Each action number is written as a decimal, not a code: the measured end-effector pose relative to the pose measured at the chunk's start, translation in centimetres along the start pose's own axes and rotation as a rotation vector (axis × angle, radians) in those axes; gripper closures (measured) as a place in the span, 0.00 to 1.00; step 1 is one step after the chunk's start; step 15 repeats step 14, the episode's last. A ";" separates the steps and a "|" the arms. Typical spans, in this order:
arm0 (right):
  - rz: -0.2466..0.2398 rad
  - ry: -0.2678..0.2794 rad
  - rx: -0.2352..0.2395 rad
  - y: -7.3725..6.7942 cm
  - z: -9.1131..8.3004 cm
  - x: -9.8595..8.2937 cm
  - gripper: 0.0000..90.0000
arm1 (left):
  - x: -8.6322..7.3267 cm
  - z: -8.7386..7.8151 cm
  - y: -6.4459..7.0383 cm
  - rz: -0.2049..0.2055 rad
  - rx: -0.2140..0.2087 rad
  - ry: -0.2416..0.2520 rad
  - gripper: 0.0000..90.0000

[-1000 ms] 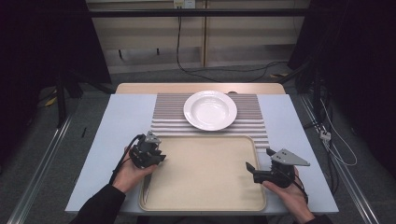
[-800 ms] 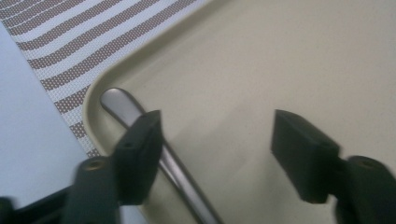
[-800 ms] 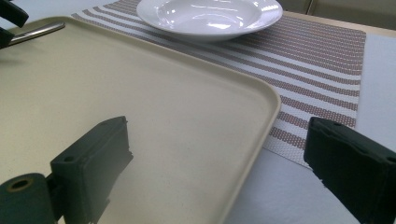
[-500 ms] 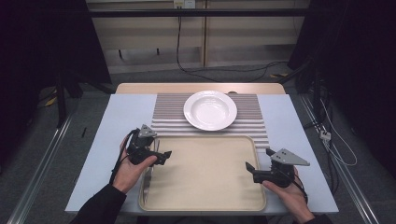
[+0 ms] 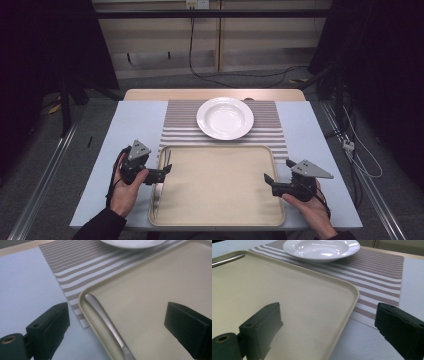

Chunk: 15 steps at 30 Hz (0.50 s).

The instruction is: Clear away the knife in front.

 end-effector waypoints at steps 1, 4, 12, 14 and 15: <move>0.002 -0.001 -0.003 0.0 -0.1 0.0 0.08 | -0.2 -0.1 0.0 -0.001 0.000 -0.003 0.06; 0.005 -0.002 -0.008 0.1 -0.2 -0.1 0.08 | -1.1 -0.5 -0.1 -0.006 0.004 0.008 0.06; 0.006 -0.004 -0.015 0.1 -0.3 -0.2 0.08 | -1.8 -0.9 -1.1 -0.042 0.021 0.058 0.06; 0.008 -0.005 -0.017 0.2 -0.2 -0.2 0.08 | -1.9 -0.9 -1.2 -0.036 0.032 0.055 0.06; 0.008 -0.005 -0.017 0.2 -0.2 -0.2 0.08 | -1.9 -0.9 -1.2 -0.036 0.032 0.055 0.06</move>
Point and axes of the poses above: each handheld gripper's, and its own axes: z roughly forward along the jaws, x roughly out of its top, y roughly to its right, the point moved 3 cm from there along z, roughly forward along the jaws, and after that the axes turned 15 degrees about -z, right-handed, at the moved point
